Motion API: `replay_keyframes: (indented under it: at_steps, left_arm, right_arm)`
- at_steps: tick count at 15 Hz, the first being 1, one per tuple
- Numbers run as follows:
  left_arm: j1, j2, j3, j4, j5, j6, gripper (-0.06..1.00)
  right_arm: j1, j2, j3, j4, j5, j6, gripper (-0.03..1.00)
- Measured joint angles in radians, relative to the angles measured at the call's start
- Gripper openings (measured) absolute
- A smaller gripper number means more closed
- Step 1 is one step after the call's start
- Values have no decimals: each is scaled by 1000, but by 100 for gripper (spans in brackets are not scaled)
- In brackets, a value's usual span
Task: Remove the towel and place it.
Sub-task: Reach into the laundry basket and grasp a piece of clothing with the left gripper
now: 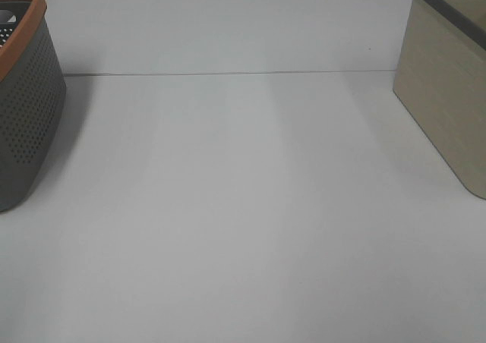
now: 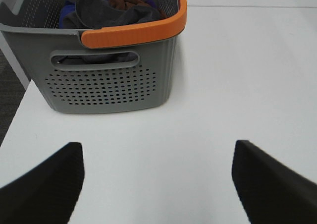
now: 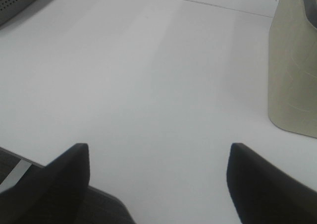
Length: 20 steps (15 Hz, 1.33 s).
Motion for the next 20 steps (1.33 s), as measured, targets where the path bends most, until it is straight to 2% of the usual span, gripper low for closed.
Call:
replay_keyframes:
  at_steps: [3,12,14,16,20]
  left_arm:
    - [0,71,-48,6,-3,0,76]
    - [0,455,-313,42,-7,0,75]
    - [0,536,-367,42,20,0,75]
    - [0,715,-464,52,56,2,75]
    - [0,902,-580,62,57,48,75]
  right_arm:
    - [0,0,0,0,0,0,75]
    - [0,0,0,0,-1,0,75]
    - [0,0,0,0,-1,0,75]
    - [0,0,0,0,-1,0,75]
    - [0,0,0,0,-1,0,75]
